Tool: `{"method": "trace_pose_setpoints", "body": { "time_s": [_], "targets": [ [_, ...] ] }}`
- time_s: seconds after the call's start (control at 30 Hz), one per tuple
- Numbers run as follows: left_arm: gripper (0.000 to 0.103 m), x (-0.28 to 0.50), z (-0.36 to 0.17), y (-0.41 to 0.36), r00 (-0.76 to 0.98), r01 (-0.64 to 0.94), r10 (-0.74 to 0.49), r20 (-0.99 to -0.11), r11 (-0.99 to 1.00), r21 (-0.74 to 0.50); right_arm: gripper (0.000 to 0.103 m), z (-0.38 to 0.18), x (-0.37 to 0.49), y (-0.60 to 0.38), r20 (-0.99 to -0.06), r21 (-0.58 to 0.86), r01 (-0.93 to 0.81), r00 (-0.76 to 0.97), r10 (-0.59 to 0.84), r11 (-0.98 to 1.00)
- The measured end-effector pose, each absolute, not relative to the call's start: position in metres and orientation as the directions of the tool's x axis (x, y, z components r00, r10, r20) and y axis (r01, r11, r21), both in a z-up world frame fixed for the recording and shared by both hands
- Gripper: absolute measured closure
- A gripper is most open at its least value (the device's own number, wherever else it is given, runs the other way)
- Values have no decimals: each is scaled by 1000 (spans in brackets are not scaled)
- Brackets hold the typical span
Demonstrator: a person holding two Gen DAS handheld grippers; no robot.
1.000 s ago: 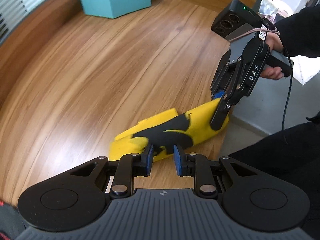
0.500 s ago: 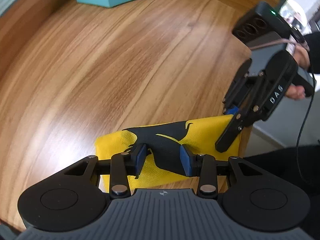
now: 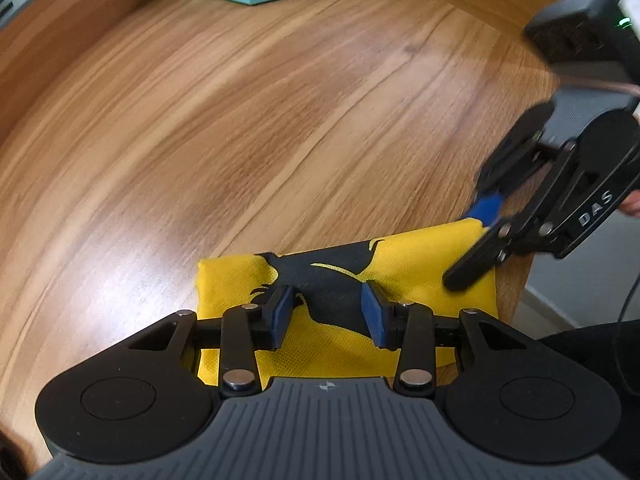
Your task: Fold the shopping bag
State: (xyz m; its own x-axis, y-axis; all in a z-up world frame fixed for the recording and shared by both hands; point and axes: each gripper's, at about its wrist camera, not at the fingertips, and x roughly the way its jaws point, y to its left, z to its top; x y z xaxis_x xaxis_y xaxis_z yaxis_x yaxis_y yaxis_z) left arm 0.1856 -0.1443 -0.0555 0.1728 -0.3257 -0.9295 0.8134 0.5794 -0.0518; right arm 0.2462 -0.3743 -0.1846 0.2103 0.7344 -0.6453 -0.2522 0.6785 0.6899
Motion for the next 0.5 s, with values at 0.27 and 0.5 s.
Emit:
{"method": "trace_pose_setpoints", "body": {
  "time_s": [0.27, 0.5],
  "targets": [
    [61, 191, -60, -138, 176, 814, -381, -908, 575, -83, 103, -116, 213, -323, -742, 433, -291, 422, 521, 853],
    [80, 205, -56, -121, 195, 824, -440, -877, 558, -96, 103, -141, 241, -274, -852, 342, -196, 348, 391, 919]
  ]
}}
